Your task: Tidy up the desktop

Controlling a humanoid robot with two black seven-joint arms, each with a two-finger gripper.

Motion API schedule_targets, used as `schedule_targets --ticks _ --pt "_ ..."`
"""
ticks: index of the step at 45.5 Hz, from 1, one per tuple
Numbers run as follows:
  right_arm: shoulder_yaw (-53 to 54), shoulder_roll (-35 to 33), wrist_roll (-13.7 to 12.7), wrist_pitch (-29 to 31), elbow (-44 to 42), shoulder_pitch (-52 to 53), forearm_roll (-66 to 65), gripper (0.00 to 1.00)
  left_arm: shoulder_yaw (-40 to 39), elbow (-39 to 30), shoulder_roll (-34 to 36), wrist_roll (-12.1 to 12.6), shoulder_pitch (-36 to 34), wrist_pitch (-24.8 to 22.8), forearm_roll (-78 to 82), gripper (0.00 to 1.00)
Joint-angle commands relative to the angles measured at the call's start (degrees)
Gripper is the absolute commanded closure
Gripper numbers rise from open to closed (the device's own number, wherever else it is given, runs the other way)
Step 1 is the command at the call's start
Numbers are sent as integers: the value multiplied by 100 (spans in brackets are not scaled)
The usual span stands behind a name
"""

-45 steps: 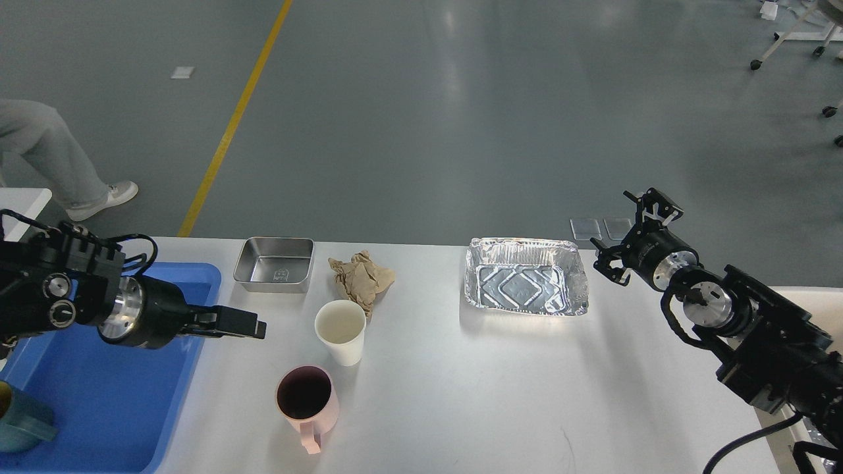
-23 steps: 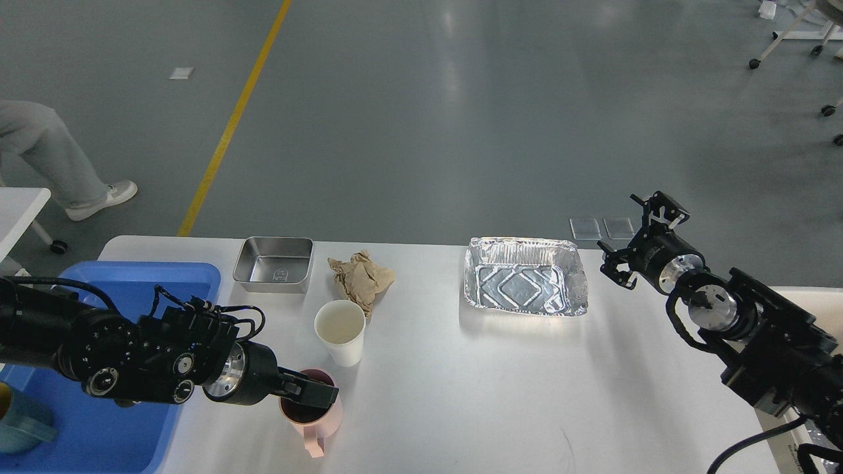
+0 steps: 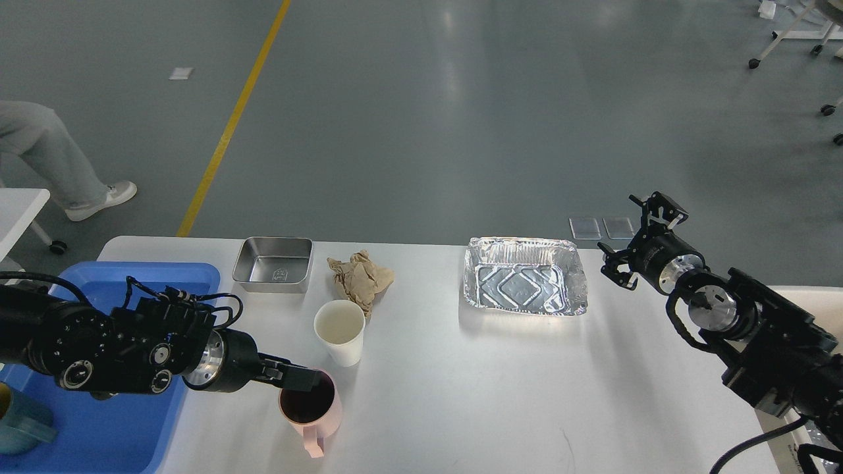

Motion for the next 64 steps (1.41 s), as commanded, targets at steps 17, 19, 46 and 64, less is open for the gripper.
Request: schedule_targets --ticks 17,19,46,64 --pt "1 18 0 0 -19 4 0 0 141 -66 -209 -10 128 141 244 14" --pt "1 9 0 0 -28 4 0 0 150 -66 -227 -10 128 149 253 15" --pt "1 9 0 17 -168 22 -9 0 449 -75 -201 -28 40 26 648 99" --pt "-8 17 0 8 -159 22 -9 0 449 -84 -174 -89 -13 27 666 100"
